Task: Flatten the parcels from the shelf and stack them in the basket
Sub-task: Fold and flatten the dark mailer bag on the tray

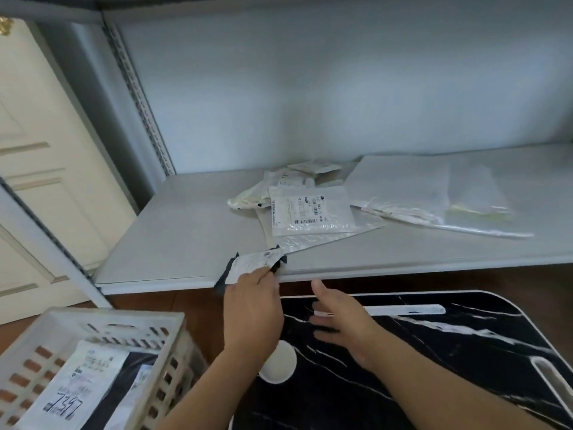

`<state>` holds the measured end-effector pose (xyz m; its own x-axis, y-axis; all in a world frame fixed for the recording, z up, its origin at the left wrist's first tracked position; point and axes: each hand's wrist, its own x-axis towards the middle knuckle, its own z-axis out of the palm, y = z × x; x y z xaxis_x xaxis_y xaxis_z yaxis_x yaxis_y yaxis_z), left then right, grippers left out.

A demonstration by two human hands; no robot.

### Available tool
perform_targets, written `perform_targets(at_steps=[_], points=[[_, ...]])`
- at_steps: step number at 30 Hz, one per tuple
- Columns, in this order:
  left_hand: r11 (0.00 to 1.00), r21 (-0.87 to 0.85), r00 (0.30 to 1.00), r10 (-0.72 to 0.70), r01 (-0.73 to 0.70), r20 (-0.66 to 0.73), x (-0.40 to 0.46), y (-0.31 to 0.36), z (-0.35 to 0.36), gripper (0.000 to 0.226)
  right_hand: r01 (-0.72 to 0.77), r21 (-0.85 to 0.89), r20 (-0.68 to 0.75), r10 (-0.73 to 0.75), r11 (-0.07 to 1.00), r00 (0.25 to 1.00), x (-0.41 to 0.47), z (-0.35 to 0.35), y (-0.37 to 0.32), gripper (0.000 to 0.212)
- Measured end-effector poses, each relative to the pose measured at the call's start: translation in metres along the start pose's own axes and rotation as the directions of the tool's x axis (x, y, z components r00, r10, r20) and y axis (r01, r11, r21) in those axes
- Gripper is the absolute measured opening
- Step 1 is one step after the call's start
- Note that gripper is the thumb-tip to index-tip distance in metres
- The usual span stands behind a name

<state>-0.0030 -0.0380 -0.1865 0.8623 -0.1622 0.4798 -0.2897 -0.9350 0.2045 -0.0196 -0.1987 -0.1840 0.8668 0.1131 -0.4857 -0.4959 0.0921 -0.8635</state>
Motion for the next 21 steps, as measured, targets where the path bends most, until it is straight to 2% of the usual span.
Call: perform_targets(at_steps=[2,5,7,9,10,11,14,16,18,21], points=[[0.992,-0.090,0.992,0.095,-0.088,0.080,-0.028,0.032,-0.003,0.011,-0.066,0.183,0.090,0.051,0.981,0.995,-0.002,-0.005,0.011,0.046],[0.949,-0.308,0.936,0.159,-0.058,0.313,-0.071,0.078,0.001,0.033,-0.103,0.238,0.025,0.100,0.966,0.995,-0.003,-0.028,0.036,0.058],[0.896,-0.444,0.866,0.230,-0.010,0.444,-0.097,0.095,0.011,0.042,-0.119,0.176,-0.096,0.137,0.977,0.986,-0.011,-0.050,0.058,0.048],[0.864,-0.499,0.785,0.257,0.075,0.564,-0.113,0.108,0.022,0.038,-0.125,0.123,-0.171,0.145,0.984,0.974,-0.025,-0.077,0.081,0.026],[0.860,-0.494,0.776,0.226,0.124,0.589,-0.118,0.108,0.026,0.039,-0.127,0.070,-0.196,0.138,0.989,0.971,-0.032,-0.087,0.090,0.024],[0.862,-0.481,0.797,0.176,0.159,0.578,-0.122,0.108,0.031,0.041,-0.124,-0.007,-0.229,0.119,0.992,0.966,-0.037,-0.098,0.102,0.028],[0.914,-0.323,0.862,-0.054,0.246,0.505,-0.125,0.102,0.039,0.035,-0.152,-0.374,-0.307,0.032,0.915,0.951,-0.048,-0.121,0.123,0.039],[0.935,-0.211,0.865,-0.155,0.284,0.477,-0.126,0.096,0.046,0.042,-0.128,-0.454,-0.339,-0.037,0.882,0.940,-0.051,-0.128,0.129,0.045],[0.965,-0.122,0.846,-0.137,0.231,0.515,-0.128,0.098,0.049,0.050,-0.066,-0.508,-0.378,-0.153,0.859,0.913,-0.050,-0.130,0.135,0.056],[0.985,-0.135,0.837,-0.014,0.104,0.547,-0.131,0.110,0.062,0.056,0.054,-0.671,-0.346,-0.377,0.740,0.859,-0.050,-0.127,0.147,0.042]])
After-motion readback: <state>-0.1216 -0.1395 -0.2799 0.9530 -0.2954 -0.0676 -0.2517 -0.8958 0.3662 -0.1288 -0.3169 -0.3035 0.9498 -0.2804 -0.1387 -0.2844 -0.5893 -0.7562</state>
